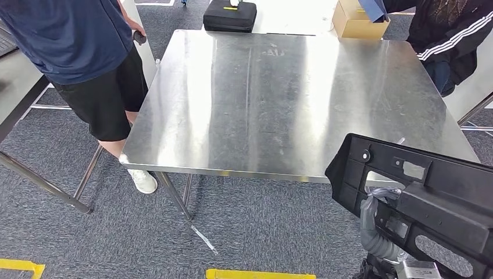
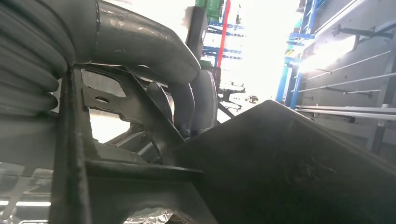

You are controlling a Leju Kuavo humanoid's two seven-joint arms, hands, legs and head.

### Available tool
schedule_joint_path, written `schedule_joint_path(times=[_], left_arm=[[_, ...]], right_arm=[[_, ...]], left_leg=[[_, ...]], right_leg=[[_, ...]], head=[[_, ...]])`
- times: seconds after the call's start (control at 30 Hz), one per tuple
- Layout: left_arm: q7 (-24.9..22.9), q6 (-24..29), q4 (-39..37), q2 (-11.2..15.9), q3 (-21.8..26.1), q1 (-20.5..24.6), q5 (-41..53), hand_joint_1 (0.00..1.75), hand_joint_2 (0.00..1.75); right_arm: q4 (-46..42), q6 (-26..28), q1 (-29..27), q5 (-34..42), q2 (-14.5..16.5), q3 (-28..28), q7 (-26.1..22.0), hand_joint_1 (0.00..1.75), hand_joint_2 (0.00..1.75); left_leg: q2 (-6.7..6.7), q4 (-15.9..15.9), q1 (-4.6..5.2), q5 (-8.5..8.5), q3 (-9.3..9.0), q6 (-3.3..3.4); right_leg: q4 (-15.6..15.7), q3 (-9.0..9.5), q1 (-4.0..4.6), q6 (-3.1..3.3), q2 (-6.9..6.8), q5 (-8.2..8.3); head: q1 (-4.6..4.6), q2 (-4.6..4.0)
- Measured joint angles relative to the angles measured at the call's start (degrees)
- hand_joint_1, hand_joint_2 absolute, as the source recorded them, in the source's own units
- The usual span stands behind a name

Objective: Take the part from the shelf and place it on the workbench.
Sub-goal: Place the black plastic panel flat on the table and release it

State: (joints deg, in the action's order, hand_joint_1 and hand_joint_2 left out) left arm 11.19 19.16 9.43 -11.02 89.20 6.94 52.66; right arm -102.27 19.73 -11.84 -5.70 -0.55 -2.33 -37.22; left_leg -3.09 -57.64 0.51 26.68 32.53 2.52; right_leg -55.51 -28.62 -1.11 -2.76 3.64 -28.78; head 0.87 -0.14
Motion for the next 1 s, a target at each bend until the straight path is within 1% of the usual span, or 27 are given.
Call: schedule_joint_path(times=[0.13, 0.2, 0.23, 0.27, 0.3, 0.33, 0.37, 0.4, 0.43, 0.47, 0.5, 0.53, 0.57, 0.6, 0.63, 0.67, 0.7, 0.73, 0.77, 0.8, 0.83, 0.87, 0.9, 0.93, 0.97, 1.0], left_arm=[[-0.05, 0.53, 0.01, 0.07, 0.00, 0.00, 0.05, 0.00, 1.75], [-0.17, 0.87, 0.01, 0.13, 0.00, 0.03, 0.08, 0.00, 1.75], [-0.25, 0.98, 0.01, 0.13, 0.00, 0.06, 0.08, 0.00, 1.75], [-0.32, 1.08, 0.01, 0.13, 0.00, 0.07, 0.08, 0.00, 1.75], [-0.37, 1.16, 0.01, 0.12, 0.01, 0.07, 0.08, 0.00, 1.75], [-0.42, 1.23, 0.01, 0.12, 0.01, 0.06, 0.06, 0.00, 1.75], [-0.45, 1.29, 0.01, 0.11, 0.02, 0.04, 0.04, 0.00, 1.75], [-0.48, 1.37, 0.01, 0.10, 0.02, 0.03, 0.02, 0.00, 1.75], [-0.51, 1.47, 0.01, 0.08, 0.03, 0.01, -0.01, 0.00, 1.75], [-0.54, 1.60, 0.01, 0.06, 0.03, -0.02, -0.04, 0.00, 1.75], [-0.57, 1.72, 0.01, 0.05, 0.04, -0.04, -0.07, 0.00, 1.75], [-0.61, 1.82, 0.01, 0.03, 0.04, -0.05, -0.13, 0.00, 1.75], [-0.66, 1.90, 0.02, 0.03, 0.04, -0.06, -0.19, 0.00, 1.75], [-0.70, 1.96, 0.03, 0.04, 0.04, -0.05, -0.23, 0.00, 1.75], [-0.73, 2.02, 0.04, 0.05, 0.03, -0.04, -0.27, 0.00, 1.75], [-0.74, 2.07, 0.05, 0.05, 0.03, -0.03, -0.27, 0.00, 1.75], [-0.75, 2.11, 0.05, 0.03, 0.03, -0.02, -0.29, 0.00, 1.75], [-0.77, 2.17, 0.05, 0.02, 0.03, 0.00, -0.31, 0.00, 1.75], [-0.78, 2.23, 0.05, 0.00, 0.04, 0.02, -0.33, 0.00, 1.75], [-0.79, 2.29, 0.05, -0.02, 0.04, 0.05, -0.35, 0.00, 1.75], [-0.79, 2.33, 0.05, -0.04, 0.03, 0.08, -0.36, 0.00, 1.75], [-0.80, 2.37, 0.05, -0.06, 0.03, 0.09, -0.36, 0.00, 1.75], [-0.83, 2.40, 0.05, -0.08, 0.03, 0.07, -0.36, 0.00, 1.75], [-0.87, 2.45, 0.05, -0.09, 0.03, 0.03, -0.36, 0.00, 1.75], [-0.91, 2.53, 0.05, -0.09, 0.04, -0.01, -0.37, 0.00, 1.75], [-0.94, 2.61, 0.05, -0.10, 0.04, -0.04, -0.37, 0.00, 1.75]], right_arm=[[0.01, 0.03, -0.02, -0.08, 0.02, -0.02, 0.00, 1.75, 1.75], [0.02, -0.06, 0.04, -0.10, 0.02, -0.04, 0.00, 1.75, 1.75], [0.01, -0.14, 0.10, -0.13, -0.01, -0.04, 0.00, 1.75, 1.75], [0.01, -0.22, 0.19, -0.16, -0.05, -0.05, 0.00, 1.75, 1.75], [0.02, -0.30, 0.33, -0.20, -0.07, -0.09, 0.00, 1.75, 1.75], [0.05, -0.33, 0.49, -0.25, -0.10, -0.13, 0.01, 1.75, 1.75], [0.10, -0.34, 0.61, -0.28, -0.13, -0.17, 0.01, 1.75, 1.75], [0.18, -0.36, 0.70, -0.33, -0.14, -0.22, 0.03, 1.75, 1.75], [0.27, -0.37, 0.72, -0.38, -0.16, -0.24, 0.05, 1.75, 1.75], [0.34, -0.39, 0.71, -0.44, -0.18, -0.24, 0.07, 1.75, 1.75], [0.41, -0.42, 0.72, -0.50, -0.20, -0.25, 0.10, 1.75, 1.75], [0.45, -0.46, 0.73, -0.54, -0.22, -0.25, 0.12, 1.75, 1.75], [0.50, -0.51, 0.75, -0.57, -0.24, -0.27, 0.14, 1.75, 1.75], [0.56, -0.57, 0.80, -0.58, -0.26, -0.30, 0.19, 1.75, 1.75], [0.61, -0.64, 0.84, -0.59, -0.26, -0.33, 0.22, 1.75, 1.75], [0.66, -0.70, 0.89, -0.60, -0.26, -0.36, 0.25, 1.75, 1.75], [0.69, -0.77, 0.94, -0.60, -0.28, -0.36, 0.27, 1.75, 1.75], [0.72, -0.83, 1.00, -0.60, -0.30, -0.36, 0.26, 1.75, 1.75], [0.73, -0.87, 1.08, -0.60, -0.30, -0.35, 0.27, 1.75, 1.75], [0.73, -0.91, 1.17, -0.60, -0.31, -0.36, 0.27, 1.75, 1.75], [0.73, -0.92, 1.26, -0.61, -0.28, -0.37, 0.27, 1.75, 1.75], [0.73, -0.93, 1.32, -0.61, -0.26, -0.38, 0.27, 1.75, 1.75], [0.74, -0.94, 1.38, -0.62, -0.25, -0.39, 0.27, 1.75, 1.75], [0.77, -0.96, 1.40, -0.62, -0.23, -0.40, 0.28, 1.75, 1.75], [0.78, -0.99, 1.41, -0.63, -0.22, -0.40, 0.31, 1.75, 1.75], [0.80, -1.04, 1.41, -0.64, -0.21, -0.40, 0.34, 1.75, 1.75]], left_leg=[[-0.02, -0.29, 0.15, 0.19, 0.06, 0.27], [0.08, -0.20, 0.23, 0.30, -0.01, 0.55], [0.22, 0.17, 0.07, 0.22, -0.24, 0.80], [0.41, 0.65, -0.07, 0.13, -0.60, 1.08], [0.67, 1.13, -0.25, 0.01, -1.00, 1.35], [0.94, 1.52, -0.44, -0.09, -1.37, 1.57], [1.22, 1.63, -0.43, -0.02, -1.57, 1.69], [1.46, 1.62, -0.44, 0.09, -1.65, 1.72], [1.63, 1.59, -0.46, 0.24, -1.74, 1.66], [1.74, 1.57, -0.52, 0.44, -1.90, 1.51], [1.79, 1.52, -0.64, 0.69, -2.16, 1.26], [1.80, 1.43, -0.80, 1.01, -2.51, 0.94], [1.80, 1.29, -0.90, 1.40, -2.80, 0.51], [1.80, 1.02, -0.85, 1.93, -3.02, 0.02], [1.80, 0.78, -0.76, 2.36, -3.14, -0.42], [1.81, 0.62, -0.64, 2.68, -3.18, -0.75], [1.82, 0.53, -0.60, 2.89, -3.25, -0.96], [1.85, 0.56, -0.76, 3.02, -3.33, -1.09], [1.98, 0.24, -0.93, 3.29, -3.25, -1.27], [2.17, -1.03, -1.07, 3.98, -2.65, -1.50], [2.37, -3.49, -1.16, 5.11, -1.38, -1.74], [2.56, -7.09, -1.17, 6.50, 0.63, -1.93], [2.65, -11.22, -1.16, 7.89, 3.10, -2.04], [2.67, -14.71, -1.17, 8.68, 5.46, -2.06], [2.67, -16.63, -1.16, 8.50, 7.18, -1.97], [2.67, -16.56, -1.14, 7.19, 7.96, -1.76]], right_leg=[[0.14, 0.29, -0.16, -0.34, 0.01, 0.06], [0.26, 0.10, -0.27, -0.60, 0.10, 0.01], [0.23, 0.07, -0.27, -0.75, 0.06, -0.08], [-0.28, -0.14, -0.24, -0.86, -0.36, -0.35], [-1.76, -0.78, -0.18, -0.85, -0.96, -1.01], [-4.55, -2.17, -0.12, -0.67, -1.67, -2.13], [-8.44, -4.36, -0.09, -0.45, -2.30, -3.56], [-12.65, -6.89, -0.08, -0.33, -2.56, -4.91], [-15.94, -9.03, -0.13, -0.43, -2.68, -5.69], [-17.29, -10.22, -0.26, -0.81, -2.77, -5.53], [-16.27, -10.18, -0.46, -1.44, -2.88, -4.37], [-13.03, -8.96, -0.73, -2.21, -3.04, -2.45], [-8.84, -7.24, -1.06, -2.94, -3.34, -0.37], [-5.29, -5.60, -1.21, -3.20, -3.50, 1.22], [-3.00, -4.50, -1.28, -2.98, -3.60, 2.17], [-2.18, -4.09, -1.22, -2.42, -3.62, 2.42], [-2.32, -4.04, -1.04, -1.70, -3.47, 2.31], [-2.44, -4.07, -1.06, -1.09, -3.41, 2.18], [-2.46, -3.96, -1.08, -0.63, -3.37, 2.05], [-2.43, -3.74, -1.12, -0.17, -3.35, 1.87], [-2.39, -3.49, -1.15, 0.29, -3.38, 1.69], [-2.39, -3.28, -1.04, 0.68, -3.43, 1.48], [-2.39, -3.11, -0.90, 1.01, -3.48, 1.25], [-2.40, -2.93, -0.75, 1.29, -3.51, 1.05], [-2.40, -2.67, -0.60, 1.51, -3.51, 0.81], [-2.40, -2.33, -0.48, 1.66, -3.46, 0.54]], head=[[0.01, 0.01], [0.02, 0.01], [0.02, 0.01], [-0.01, 0.01], [-0.09, 0.01], [-0.19, 0.00], [-0.27, 0.00], [-0.34, 0.01], [-0.34, 0.01], [-0.34, 0.01], [-0.34, 0.01], [-0.34, 0.01], [-0.41, 0.01], [-0.53, 0.01], [-0.55, 0.01], [-0.55, 0.01], [-0.48, 0.01], [-0.34, 0.01], [-0.31, 0.01], [-0.27, 0.01], [-0.23, 0.01], [-0.21, 0.01], [-0.17, 0.01], [-0.17, 0.01], [-0.17, 0.01], [-0.16, 0.01]])
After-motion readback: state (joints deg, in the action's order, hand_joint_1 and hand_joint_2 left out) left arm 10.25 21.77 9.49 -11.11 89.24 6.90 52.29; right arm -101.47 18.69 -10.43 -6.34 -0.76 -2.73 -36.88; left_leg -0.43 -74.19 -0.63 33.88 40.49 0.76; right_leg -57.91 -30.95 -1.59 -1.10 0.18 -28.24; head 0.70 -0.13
